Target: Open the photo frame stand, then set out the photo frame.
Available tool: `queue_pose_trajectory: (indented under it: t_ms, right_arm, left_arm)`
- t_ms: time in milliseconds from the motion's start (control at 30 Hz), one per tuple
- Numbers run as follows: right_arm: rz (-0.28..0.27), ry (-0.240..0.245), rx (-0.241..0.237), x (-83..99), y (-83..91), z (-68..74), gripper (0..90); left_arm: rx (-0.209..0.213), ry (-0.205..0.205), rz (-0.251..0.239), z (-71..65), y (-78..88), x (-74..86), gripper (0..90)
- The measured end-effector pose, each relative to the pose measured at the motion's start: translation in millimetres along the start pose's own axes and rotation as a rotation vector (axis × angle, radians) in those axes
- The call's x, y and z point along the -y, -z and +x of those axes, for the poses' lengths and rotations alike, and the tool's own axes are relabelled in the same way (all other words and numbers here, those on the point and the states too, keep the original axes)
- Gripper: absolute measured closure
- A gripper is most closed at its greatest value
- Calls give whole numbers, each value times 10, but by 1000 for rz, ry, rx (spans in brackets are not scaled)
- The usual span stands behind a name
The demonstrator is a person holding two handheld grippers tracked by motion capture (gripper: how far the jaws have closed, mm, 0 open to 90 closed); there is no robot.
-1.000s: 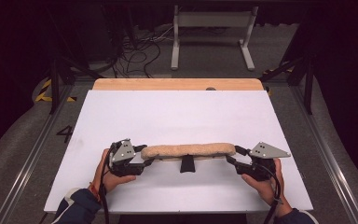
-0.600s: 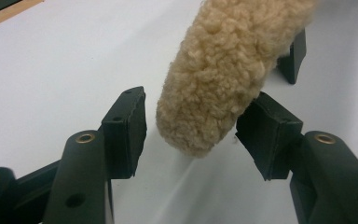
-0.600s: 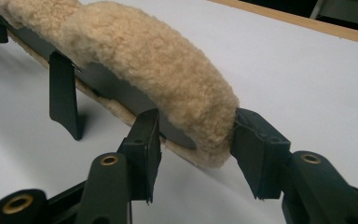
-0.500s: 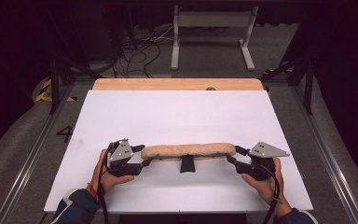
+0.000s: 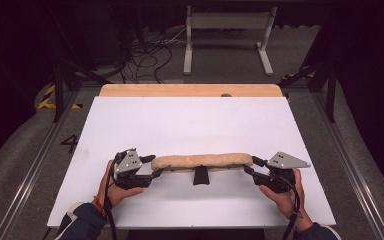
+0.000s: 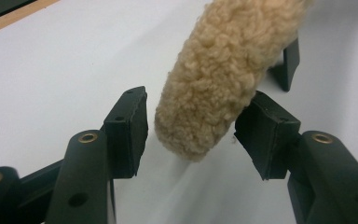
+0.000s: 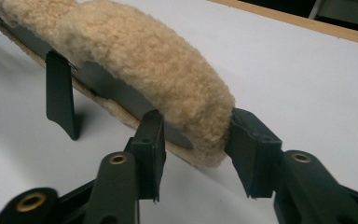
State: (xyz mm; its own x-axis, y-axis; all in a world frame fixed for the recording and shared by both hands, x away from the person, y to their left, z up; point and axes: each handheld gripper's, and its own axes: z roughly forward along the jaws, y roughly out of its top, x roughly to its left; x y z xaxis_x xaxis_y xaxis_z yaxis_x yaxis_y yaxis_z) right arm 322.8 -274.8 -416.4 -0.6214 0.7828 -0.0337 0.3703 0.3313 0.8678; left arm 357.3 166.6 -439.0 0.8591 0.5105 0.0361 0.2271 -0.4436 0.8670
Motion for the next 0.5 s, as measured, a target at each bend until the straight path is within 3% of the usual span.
queue_pose_trajectory:
  t_ms: [67,167,500]
  right_arm:
    - [7,18,5,0,19,-5,632]
    - [6,16,-1,-1,19,-18,639]
    - [12,27,7,-10,4,-21,638]
  left_arm:
    - [19,19,-38,20,37,-13,445]
    - [24,23,-48,29,48,-27,459]
    - [28,-4,-29,-12,42,-55,527]
